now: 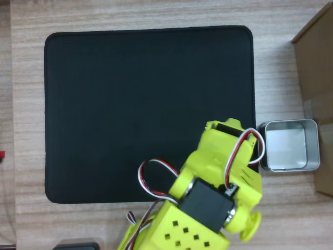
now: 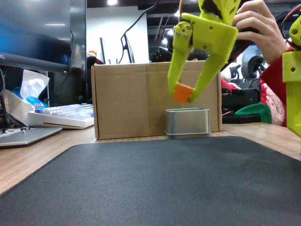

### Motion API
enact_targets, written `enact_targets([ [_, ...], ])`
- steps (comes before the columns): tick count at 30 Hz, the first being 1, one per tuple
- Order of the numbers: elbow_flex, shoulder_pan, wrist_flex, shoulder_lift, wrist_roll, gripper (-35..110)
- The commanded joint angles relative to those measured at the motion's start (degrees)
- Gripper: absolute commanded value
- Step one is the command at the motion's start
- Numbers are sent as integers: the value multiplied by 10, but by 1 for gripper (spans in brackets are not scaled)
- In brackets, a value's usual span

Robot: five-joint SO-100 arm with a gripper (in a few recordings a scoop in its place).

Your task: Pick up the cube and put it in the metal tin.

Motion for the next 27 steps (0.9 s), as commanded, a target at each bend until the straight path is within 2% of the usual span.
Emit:
enact_targets([
  [1, -23, 5, 12, 25, 17, 0],
  [8, -58, 58, -26, 51, 21, 0],
  [16, -47, 131, -96, 61, -20, 0],
  [27, -8, 224, -256, -105, -141, 0],
])
